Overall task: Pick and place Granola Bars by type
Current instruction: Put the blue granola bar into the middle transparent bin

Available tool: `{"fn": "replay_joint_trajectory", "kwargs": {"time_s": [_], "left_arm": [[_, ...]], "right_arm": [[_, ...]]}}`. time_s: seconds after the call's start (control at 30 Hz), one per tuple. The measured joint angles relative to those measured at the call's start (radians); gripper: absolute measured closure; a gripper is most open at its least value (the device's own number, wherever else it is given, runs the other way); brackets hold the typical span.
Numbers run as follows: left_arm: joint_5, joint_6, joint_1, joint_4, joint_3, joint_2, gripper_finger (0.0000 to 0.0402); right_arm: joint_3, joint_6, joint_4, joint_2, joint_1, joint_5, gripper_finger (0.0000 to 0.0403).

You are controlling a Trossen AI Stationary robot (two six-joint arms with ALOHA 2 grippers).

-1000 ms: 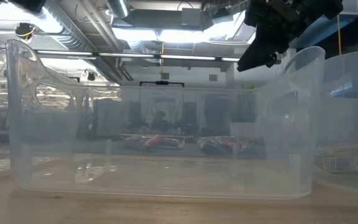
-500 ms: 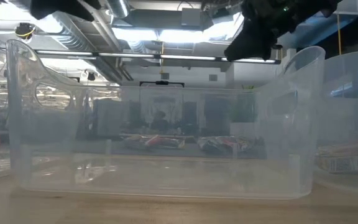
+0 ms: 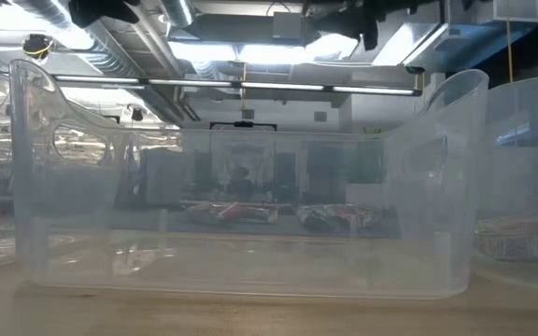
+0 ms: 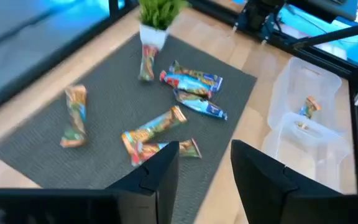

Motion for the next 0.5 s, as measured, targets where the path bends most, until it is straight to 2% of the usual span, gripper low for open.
{"fn": "replay_joint_trajectory", "kwargs": {"time_s": [0.17, 0.27, 0.37, 0.5], "left_arm": [[0.008, 0.157, 0.088, 0.000, 0.000, -0.069, 0.0263], [0.008, 0.198, 0.133, 0.000, 0.000, -0.084, 0.0263], [0.007, 0.217, 0.167, 0.000, 0.000, -0.089, 0.0263], [0.008, 0.266, 0.198, 0.000, 0.000, -0.074, 0.0263]], "right_arm": [[0.231, 0.083, -0.314, 0.137, 0.005, 0.032, 0.0146], [0.405, 0.277, -0.609, 0.266, 0.004, 0.071, 0.0146], [0.540, 0.452, -0.894, 0.400, -0.008, 0.062, 0.0146], [0.621, 0.571, -1.036, 0.549, -0.002, 0.025, 0.0146]]}}
